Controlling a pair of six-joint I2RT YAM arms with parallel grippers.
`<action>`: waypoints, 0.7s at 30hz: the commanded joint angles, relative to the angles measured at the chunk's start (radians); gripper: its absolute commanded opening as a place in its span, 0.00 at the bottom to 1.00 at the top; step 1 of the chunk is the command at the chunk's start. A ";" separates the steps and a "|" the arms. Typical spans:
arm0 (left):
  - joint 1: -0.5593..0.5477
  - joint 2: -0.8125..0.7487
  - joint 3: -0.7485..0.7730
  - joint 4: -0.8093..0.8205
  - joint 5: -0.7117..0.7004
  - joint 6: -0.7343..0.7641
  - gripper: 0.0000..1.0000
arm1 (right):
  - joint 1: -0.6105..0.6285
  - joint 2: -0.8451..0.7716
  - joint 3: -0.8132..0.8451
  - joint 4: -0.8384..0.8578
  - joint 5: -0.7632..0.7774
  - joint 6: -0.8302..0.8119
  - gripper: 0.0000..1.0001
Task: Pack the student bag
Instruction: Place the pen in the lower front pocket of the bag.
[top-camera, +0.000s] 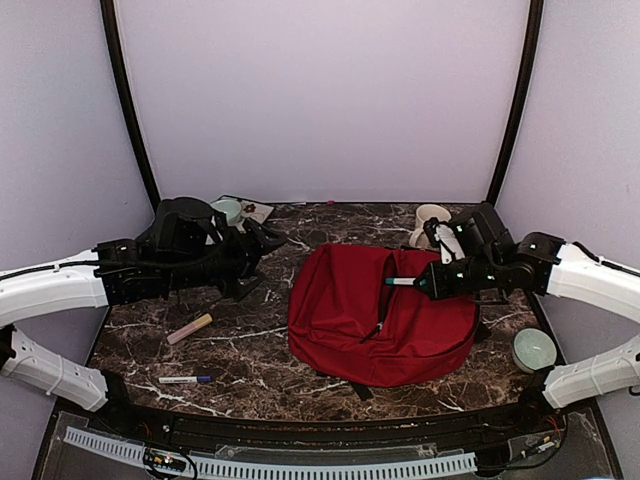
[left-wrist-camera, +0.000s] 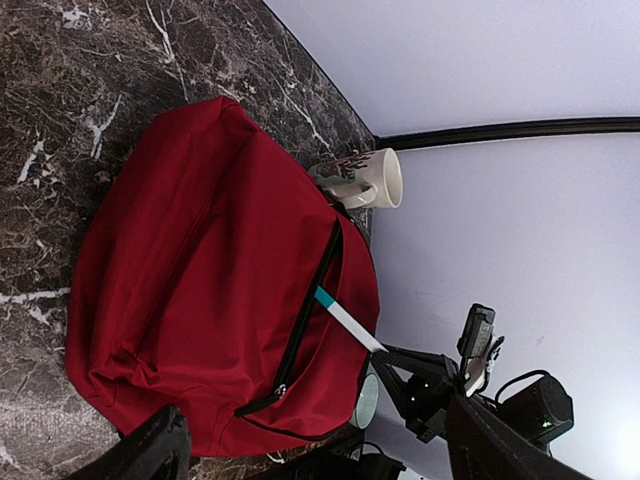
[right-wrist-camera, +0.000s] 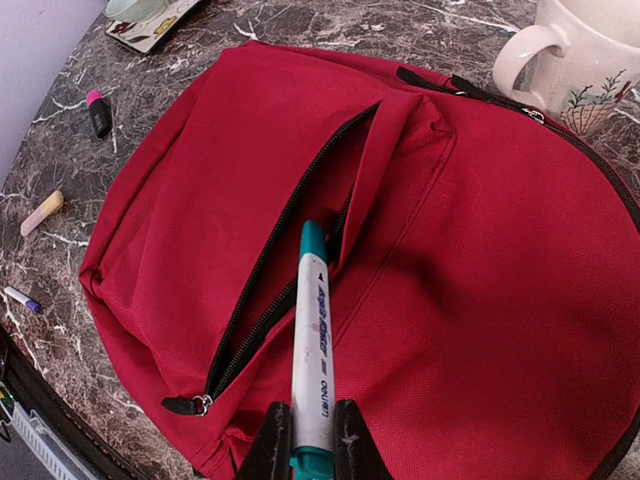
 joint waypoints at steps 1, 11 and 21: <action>0.003 -0.045 0.005 -0.031 -0.009 0.008 0.91 | -0.009 0.009 0.001 0.063 0.012 0.006 0.00; 0.004 -0.052 0.020 -0.028 -0.013 0.033 0.90 | -0.084 -0.005 -0.197 0.433 -0.188 0.011 0.00; 0.004 -0.080 0.002 -0.028 -0.023 0.042 0.89 | -0.180 0.065 -0.358 0.847 -0.600 -0.035 0.00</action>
